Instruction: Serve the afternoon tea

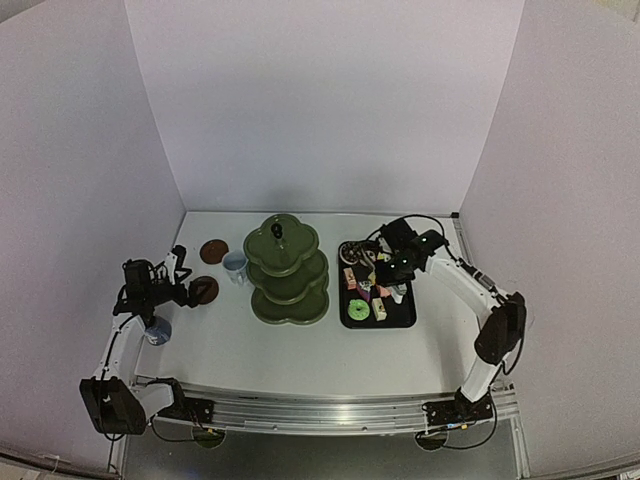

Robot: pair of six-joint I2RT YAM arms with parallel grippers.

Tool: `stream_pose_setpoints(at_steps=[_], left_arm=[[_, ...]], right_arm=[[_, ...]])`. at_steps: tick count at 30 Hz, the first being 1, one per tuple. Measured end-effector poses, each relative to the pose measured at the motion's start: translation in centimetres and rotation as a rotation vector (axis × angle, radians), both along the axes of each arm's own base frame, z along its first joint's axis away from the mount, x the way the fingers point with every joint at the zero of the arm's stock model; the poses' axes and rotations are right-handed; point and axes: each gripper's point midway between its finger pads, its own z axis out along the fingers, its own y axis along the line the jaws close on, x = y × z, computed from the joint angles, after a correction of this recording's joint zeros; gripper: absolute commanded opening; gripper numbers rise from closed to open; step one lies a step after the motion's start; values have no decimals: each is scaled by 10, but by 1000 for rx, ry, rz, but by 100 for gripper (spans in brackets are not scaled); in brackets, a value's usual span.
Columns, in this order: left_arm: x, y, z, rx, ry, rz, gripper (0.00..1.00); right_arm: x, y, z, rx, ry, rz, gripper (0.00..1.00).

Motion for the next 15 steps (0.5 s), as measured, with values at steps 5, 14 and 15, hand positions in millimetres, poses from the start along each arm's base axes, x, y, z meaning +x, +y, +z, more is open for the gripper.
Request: stream_pose_setpoints(at_steps=[5,14,15], left_arm=[[-7,-5,-6,17,4,-47,100],[-19,-17,-13,64,-13,-139,99],[-20,-17,-14,67,-12,-145,100]], right_arm=[[0,36,-29,-4,31,66,0],[2,78,-41,39,23,124,0],[4,82,-43,42,20,127,0]])
